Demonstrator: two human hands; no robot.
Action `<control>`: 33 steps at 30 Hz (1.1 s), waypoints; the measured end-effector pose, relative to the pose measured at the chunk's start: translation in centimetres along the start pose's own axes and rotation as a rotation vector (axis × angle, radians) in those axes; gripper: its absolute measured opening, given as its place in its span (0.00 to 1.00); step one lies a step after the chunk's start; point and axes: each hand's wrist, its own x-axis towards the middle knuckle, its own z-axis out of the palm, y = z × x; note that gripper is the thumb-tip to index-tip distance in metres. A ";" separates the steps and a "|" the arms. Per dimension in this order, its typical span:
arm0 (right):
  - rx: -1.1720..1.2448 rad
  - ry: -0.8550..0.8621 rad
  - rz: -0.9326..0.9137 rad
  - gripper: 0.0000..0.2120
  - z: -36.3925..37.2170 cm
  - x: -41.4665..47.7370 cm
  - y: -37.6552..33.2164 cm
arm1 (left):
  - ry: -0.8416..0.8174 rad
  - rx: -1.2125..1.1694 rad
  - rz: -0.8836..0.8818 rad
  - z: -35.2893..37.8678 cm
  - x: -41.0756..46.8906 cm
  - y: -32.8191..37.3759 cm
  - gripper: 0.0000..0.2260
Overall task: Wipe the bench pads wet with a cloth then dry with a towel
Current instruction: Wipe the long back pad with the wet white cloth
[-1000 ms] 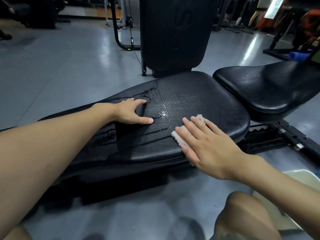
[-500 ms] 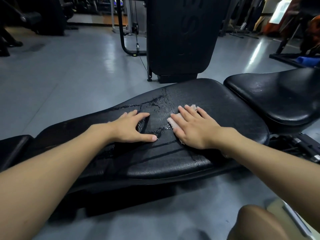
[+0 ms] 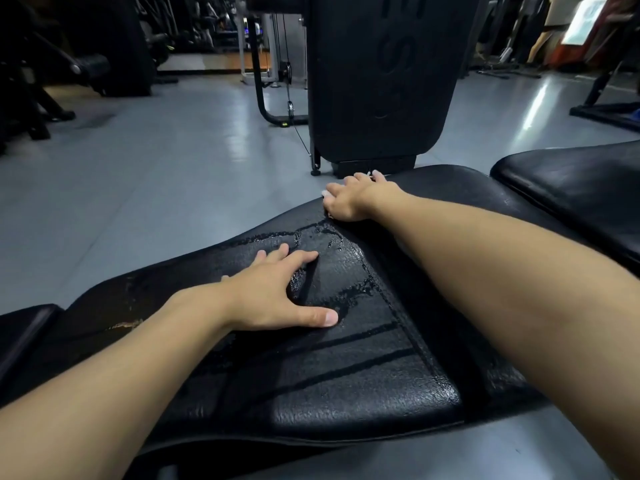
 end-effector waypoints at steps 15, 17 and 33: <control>-0.071 0.109 -0.251 0.41 4.0 -21.9 0.1 | 0.003 -0.039 0.005 -0.3 -1.0 0.9 0.52; -0.071 0.179 -0.270 0.37 5.1 -24.5 0.4 | 0.007 -0.040 0.004 -0.4 -1.2 1.0 0.51; -0.055 0.162 -0.273 0.31 5.5 -29.0 0.5 | -0.011 -0.002 -0.061 -0.5 -3.3 -2.8 0.53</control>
